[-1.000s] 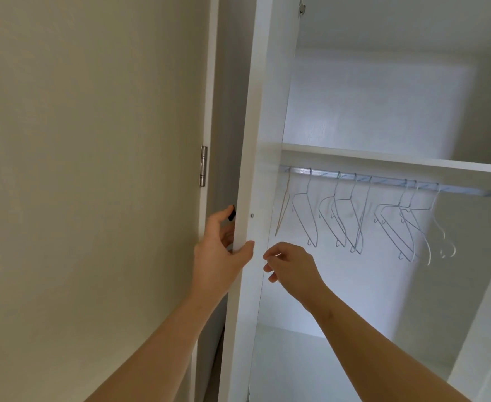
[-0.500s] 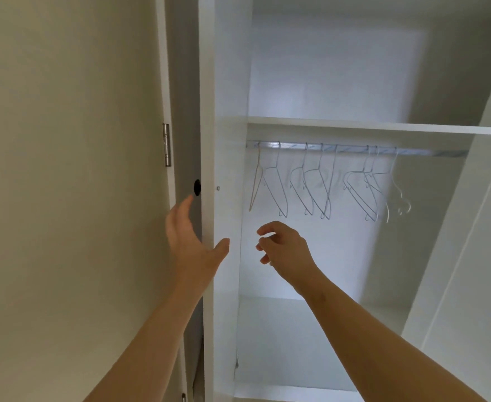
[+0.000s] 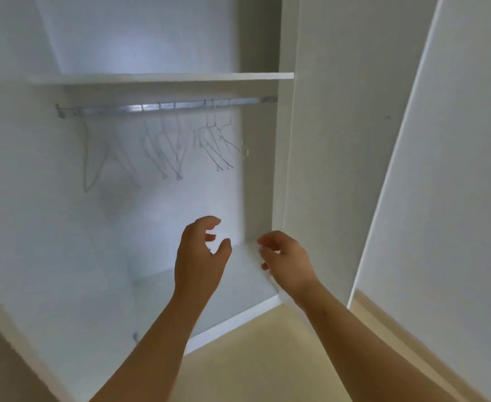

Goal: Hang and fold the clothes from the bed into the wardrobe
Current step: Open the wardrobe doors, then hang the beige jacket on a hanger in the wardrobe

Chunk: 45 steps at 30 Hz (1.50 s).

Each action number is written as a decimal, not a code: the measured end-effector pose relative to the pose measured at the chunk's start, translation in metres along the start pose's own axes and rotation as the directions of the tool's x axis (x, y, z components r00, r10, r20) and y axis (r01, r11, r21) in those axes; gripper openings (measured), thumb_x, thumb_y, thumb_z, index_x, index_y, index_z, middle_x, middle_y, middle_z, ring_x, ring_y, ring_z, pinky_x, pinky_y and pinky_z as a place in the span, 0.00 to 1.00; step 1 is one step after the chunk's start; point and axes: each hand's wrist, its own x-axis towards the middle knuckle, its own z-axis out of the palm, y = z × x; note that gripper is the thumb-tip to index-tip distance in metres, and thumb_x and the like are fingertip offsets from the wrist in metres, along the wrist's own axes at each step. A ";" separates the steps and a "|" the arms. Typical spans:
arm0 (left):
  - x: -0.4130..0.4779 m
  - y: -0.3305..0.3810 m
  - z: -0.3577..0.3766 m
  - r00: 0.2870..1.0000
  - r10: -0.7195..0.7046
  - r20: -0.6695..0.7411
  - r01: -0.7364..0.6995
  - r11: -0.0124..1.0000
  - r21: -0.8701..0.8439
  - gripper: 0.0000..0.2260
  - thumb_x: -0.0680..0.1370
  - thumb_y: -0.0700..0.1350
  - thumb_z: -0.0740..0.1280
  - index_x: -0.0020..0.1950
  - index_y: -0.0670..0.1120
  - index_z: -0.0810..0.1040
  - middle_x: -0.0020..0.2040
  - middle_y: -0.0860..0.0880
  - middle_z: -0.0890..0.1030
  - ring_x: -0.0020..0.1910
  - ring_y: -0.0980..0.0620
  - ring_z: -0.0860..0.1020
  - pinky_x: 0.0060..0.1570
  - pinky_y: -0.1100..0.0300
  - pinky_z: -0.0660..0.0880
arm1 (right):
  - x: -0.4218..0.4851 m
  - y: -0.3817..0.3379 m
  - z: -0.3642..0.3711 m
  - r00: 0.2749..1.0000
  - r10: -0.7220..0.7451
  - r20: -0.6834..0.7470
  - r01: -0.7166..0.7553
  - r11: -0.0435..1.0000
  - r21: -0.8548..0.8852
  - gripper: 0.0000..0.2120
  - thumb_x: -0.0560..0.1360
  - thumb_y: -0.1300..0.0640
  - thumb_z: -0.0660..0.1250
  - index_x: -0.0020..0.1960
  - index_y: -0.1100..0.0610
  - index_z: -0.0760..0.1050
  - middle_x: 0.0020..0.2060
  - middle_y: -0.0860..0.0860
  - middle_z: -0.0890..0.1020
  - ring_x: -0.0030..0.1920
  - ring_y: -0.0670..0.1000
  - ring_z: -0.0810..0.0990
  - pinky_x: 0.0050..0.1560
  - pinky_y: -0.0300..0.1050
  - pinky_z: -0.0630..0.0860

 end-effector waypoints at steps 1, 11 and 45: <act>-0.006 0.004 0.023 0.995 -0.012 0.101 0.013 1.000 -0.002 0.14 0.74 0.42 0.69 0.52 0.57 0.70 0.53 0.59 0.72 0.45 0.66 0.72 0.43 0.66 0.71 | -0.009 0.014 -0.018 0.998 0.041 -0.044 -0.041 0.999 -0.008 0.09 0.76 0.60 0.59 0.49 0.47 0.73 0.45 0.45 0.78 0.44 0.53 0.80 0.40 0.39 0.74; -0.138 0.089 0.199 0.578 0.055 0.814 0.035 0.995 -0.093 0.06 0.75 0.48 0.66 0.50 0.57 0.73 0.47 0.60 0.76 0.44 0.61 0.75 0.43 0.63 0.70 | -0.165 0.125 -0.170 0.702 0.465 -0.540 -0.508 0.858 0.079 0.08 0.74 0.60 0.60 0.49 0.50 0.73 0.41 0.44 0.77 0.40 0.51 0.79 0.31 0.36 0.69; -0.758 0.246 0.169 -0.607 0.087 0.790 -0.326 0.879 -0.348 0.03 0.75 0.45 0.63 0.42 0.52 0.74 0.42 0.52 0.78 0.45 0.51 0.79 0.35 0.63 0.70 | -0.824 0.174 -0.179 -0.529 0.701 -0.478 -0.306 0.368 0.878 0.10 0.71 0.60 0.57 0.39 0.48 0.73 0.38 0.45 0.78 0.37 0.47 0.76 0.32 0.37 0.69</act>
